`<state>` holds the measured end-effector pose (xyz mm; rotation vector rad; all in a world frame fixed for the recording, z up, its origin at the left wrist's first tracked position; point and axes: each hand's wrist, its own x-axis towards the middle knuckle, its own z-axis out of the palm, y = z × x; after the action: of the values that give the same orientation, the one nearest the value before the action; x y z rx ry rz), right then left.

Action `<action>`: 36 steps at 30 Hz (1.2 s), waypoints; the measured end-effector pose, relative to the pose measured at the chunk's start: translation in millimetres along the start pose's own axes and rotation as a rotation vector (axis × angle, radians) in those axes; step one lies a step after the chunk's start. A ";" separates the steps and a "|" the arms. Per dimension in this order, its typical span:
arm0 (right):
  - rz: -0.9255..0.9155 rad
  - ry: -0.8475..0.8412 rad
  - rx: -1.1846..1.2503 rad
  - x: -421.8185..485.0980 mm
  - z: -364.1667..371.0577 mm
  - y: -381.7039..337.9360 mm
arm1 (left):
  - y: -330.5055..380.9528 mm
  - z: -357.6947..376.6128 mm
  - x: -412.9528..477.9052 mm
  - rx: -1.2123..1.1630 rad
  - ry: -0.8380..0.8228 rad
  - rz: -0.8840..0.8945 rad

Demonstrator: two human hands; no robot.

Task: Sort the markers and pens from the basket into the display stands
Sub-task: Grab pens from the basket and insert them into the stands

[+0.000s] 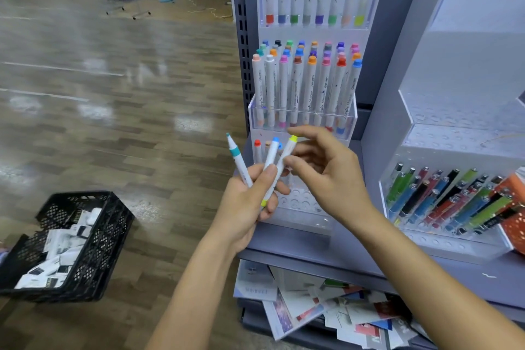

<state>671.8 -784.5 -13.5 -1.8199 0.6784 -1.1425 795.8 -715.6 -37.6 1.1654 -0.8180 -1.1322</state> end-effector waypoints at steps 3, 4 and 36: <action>-0.025 0.150 0.076 6.0 -8.1 -4.0 | 0.4 -0.3 2.2 0.072 0.058 0.011; -0.061 0.215 0.054 9.0 -13.2 -5.3 | 0.5 -1.9 3.0 0.101 0.090 0.012; -0.320 0.135 -0.801 8.8 -16.0 40.7 | 0.4 -2.0 1.2 0.070 0.066 -0.041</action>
<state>661.0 -817.1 -42.0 -2.6094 1.0533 -1.3165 798.1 -716.3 -37.8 1.2759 -0.7908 -1.0999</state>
